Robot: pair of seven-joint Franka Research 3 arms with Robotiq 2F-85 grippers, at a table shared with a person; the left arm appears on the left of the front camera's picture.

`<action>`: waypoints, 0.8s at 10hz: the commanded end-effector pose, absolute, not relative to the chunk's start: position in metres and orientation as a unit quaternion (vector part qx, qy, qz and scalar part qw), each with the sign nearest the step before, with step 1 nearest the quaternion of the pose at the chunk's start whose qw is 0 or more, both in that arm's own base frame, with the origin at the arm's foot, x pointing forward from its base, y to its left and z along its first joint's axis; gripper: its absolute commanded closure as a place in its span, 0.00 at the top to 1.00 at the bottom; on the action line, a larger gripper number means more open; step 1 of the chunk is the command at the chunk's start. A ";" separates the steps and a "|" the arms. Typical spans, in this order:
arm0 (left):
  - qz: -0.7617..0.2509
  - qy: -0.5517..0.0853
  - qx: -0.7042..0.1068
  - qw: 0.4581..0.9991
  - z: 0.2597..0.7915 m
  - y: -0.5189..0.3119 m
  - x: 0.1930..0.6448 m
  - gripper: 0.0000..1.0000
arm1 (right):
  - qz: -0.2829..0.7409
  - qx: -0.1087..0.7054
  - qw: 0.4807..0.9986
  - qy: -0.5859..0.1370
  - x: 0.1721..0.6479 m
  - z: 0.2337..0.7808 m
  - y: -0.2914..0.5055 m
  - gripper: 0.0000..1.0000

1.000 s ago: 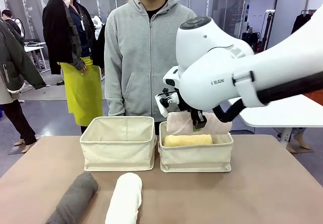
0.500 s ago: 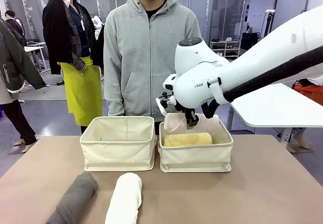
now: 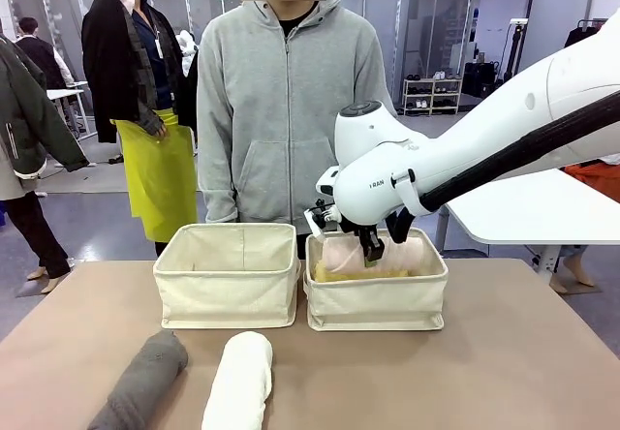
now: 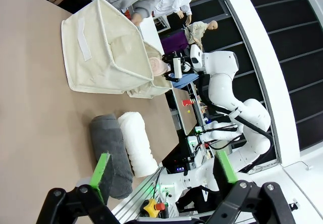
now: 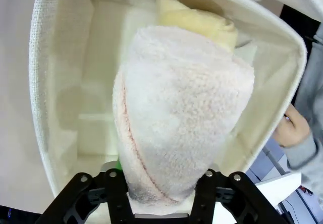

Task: Divide the towels into two baskets.
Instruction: Pick up one hotel-folded towel from the bottom of the table and place it in the Fabric basket indicated by the person.

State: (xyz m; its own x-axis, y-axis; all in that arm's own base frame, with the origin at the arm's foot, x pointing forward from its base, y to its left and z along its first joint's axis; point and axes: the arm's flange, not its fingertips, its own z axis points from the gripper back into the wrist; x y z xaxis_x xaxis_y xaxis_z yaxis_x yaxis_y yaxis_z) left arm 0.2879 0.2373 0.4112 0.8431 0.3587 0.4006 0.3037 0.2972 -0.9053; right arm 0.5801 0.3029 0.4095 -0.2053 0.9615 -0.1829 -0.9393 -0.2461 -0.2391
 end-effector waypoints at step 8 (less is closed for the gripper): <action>0.016 -0.286 -0.597 0.750 0.413 0.238 0.285 1.00 | 0.769 -0.150 0.620 -0.038 0.579 0.420 0.304 1.00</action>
